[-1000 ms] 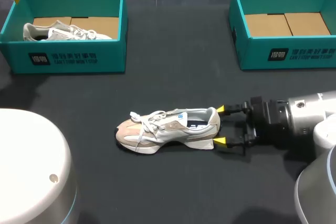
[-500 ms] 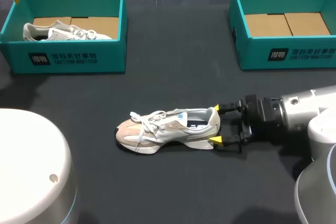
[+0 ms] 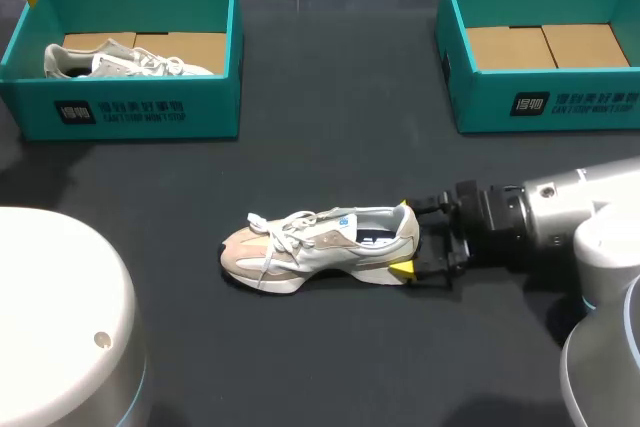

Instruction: Take the shoe out of the shoebox, open the shoe tongue, remove and reinsert the insole, then place the shoe into the shoebox

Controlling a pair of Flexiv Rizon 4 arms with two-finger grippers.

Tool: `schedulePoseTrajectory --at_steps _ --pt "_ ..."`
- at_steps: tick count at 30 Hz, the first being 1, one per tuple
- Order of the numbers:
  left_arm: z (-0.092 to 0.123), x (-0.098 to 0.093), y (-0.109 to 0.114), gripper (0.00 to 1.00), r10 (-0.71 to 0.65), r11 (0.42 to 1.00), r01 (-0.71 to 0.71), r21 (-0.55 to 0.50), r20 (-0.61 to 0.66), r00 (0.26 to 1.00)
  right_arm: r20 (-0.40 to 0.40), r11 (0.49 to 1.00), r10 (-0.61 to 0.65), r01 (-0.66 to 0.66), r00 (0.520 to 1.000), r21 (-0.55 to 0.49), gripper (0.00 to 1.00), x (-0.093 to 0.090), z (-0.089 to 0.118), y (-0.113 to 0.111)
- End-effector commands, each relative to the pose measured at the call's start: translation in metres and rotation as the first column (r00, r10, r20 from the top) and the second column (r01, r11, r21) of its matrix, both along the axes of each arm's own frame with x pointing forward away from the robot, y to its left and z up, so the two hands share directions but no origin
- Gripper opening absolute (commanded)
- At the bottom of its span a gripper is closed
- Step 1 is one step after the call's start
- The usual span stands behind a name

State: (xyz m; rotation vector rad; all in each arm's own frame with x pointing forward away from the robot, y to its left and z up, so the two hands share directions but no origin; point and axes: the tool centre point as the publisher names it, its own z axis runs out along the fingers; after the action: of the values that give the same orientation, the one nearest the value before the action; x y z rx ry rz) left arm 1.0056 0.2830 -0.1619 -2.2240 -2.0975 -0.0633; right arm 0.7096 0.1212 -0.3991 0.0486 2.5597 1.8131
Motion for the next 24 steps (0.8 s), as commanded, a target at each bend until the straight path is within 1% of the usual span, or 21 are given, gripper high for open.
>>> schedulePoseTrajectory --at_steps 1,16,17,18,19,20,21,24 --pt "0.0003 0.0003 0.0007 1.0 -0.001 1.0 0.001 0.001 0.0 1.0 -0.003 1.0 0.001 -0.001 1.0 -0.006 1.0 0.0009 -0.003 0.0047" --pt "0.0003 0.0003 0.0007 1.0 -0.001 1.0 0.001 0.001 0.0 1.0 0.0 1.0 0.019 -0.019 1.0 -0.003 1.0 -0.0026 -0.0038 0.0124" --pt "0.0003 0.0003 0.0007 1.0 -0.001 1.0 0.001 0.001 0.0 1.0 0.001 1.0 0.021 -0.021 1.0 -0.003 0.77 -0.0027 -0.0037 0.013" --pt "0.0003 0.0003 0.0007 1.0 -0.001 1.0 0.001 0.001 0.0 1.0 0.002 1.0 0.022 -0.022 1.0 -0.004 0.48 -0.0027 -0.0036 0.0132" --pt "0.0003 0.0003 0.0007 1.0 -0.001 1.0 0.001 0.001 0.0 1.0 0.003 1.0 0.023 -0.023 1.0 -0.004 0.34 -0.0028 -0.0036 0.0137" --pt "0.0003 0.0003 0.0007 1.0 -0.001 1.0 0.001 0.001 0.0 1.0 0.004 1.0 0.024 -0.024 1.0 -0.004 0.1 -0.0028 -0.0036 0.0138" --pt "0.0003 0.0003 0.0007 1.0 -0.001 1.0 0.001 0.001 0.0 1.0 0.006 1.0 0.024 -0.024 1.0 -0.004 0.0 -0.003 -0.0034 0.014" --pt "0.0003 0.0003 0.0007 1.0 -0.001 1.0 0.001 0.001 0.0 1.0 0.008 1.0 0.025 -0.025 1.0 -0.004 0.0 -0.0034 -0.0031 0.0145"
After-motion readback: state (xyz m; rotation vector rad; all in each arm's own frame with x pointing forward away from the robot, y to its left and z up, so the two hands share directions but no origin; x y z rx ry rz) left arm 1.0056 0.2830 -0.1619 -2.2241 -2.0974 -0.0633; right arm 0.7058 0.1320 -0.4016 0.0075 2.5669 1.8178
